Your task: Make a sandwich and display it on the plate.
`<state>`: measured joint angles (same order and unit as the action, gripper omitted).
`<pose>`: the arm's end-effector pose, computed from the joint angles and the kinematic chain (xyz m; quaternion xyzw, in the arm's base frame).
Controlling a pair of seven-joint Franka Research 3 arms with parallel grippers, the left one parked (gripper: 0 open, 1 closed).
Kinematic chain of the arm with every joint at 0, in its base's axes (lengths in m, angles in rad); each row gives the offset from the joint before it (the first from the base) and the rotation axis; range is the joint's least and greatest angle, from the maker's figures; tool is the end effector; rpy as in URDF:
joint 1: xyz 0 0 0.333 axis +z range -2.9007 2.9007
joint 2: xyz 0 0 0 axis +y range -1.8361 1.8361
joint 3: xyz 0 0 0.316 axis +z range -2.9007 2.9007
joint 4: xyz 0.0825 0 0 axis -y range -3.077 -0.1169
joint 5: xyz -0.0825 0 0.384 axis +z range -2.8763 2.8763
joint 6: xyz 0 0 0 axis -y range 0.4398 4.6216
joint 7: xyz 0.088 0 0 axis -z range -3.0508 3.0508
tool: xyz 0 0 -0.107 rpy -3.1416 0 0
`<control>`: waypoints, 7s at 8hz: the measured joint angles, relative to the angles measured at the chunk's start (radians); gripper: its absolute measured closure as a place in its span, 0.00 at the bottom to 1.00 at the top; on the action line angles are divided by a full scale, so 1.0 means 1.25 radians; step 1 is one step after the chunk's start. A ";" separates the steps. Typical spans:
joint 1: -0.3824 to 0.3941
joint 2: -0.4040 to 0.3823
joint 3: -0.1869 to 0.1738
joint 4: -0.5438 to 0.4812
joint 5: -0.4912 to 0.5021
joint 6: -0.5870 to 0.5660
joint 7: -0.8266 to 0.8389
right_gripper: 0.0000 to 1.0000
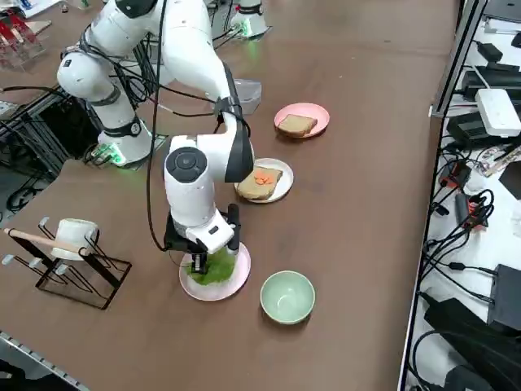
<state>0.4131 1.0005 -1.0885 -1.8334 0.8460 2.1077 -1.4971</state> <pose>0.5344 -0.3211 0.2008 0.9678 0.2347 -0.0885 0.0199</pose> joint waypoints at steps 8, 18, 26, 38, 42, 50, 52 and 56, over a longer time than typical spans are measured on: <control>0.089 -0.022 -0.184 0.098 0.002 -0.152 0.024 0.95; 0.430 -0.014 -0.279 0.103 0.000 -0.361 0.680 0.95; 0.567 0.051 -0.238 0.058 -0.100 -0.334 0.913 0.96; 0.594 0.095 -0.205 -0.020 -0.100 -0.310 0.916 0.82; 0.594 0.095 -0.198 -0.020 -0.100 -0.310 0.915 0.30; 0.605 0.080 -0.326 0.181 -0.087 -0.456 0.908 0.00; 0.604 0.081 -0.333 0.207 0.036 -0.490 0.916 0.00; 0.592 0.081 -0.335 0.171 0.306 -0.542 0.920 0.00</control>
<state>1.1528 1.1013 -1.5078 -1.6200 1.2281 1.4307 -0.3471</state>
